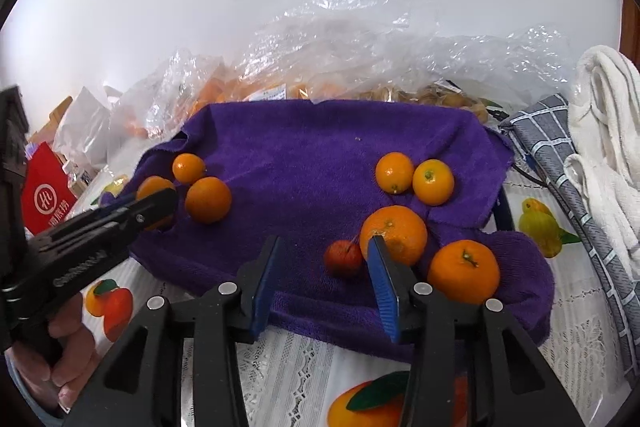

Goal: Organize fruits
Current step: 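Open the right gripper to drop the apple while the left releases the oval fruit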

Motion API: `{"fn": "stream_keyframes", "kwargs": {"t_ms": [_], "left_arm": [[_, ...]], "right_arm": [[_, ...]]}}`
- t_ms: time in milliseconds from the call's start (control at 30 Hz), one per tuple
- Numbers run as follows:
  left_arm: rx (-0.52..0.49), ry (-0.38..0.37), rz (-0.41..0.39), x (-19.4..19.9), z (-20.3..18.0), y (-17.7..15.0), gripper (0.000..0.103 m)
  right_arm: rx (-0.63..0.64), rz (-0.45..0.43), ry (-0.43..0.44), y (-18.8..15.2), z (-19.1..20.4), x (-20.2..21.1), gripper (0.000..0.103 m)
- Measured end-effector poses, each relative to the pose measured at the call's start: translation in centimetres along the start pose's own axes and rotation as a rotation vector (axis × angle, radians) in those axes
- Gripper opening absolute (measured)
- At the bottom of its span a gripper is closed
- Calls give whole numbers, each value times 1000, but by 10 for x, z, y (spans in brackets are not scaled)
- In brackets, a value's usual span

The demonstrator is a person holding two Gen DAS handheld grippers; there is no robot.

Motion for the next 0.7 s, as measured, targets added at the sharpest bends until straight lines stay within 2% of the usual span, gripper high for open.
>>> {"fn": "stream_keyframes", "kwargs": {"t_ms": [433,467,600,700], "left_arm": [[-2,11,29,-5,0,-3,30],[-3,16,27,-5,1,-2,32],[-13,24,6,0,0,0,51],[-10,29,-15,4,2,2,51]], "right_arm": [[-57,-35,-19,5,-14,14,49],[-60,-35,-22,5,-16,14,49],[-49,-15,-35,3,-17,12,49],[-37,-13,-48,2,-17,12,49]]}}
Point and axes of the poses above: each gripper's, at about its wrist camera, not at the fingertips, and x roughly against the way its jaws point, z to its left, y to its top, the point moved 9 cm from there along -x, roughly the way its jaws point, and after that the axes turned 2 degrees about y, right-handed, at the moved point
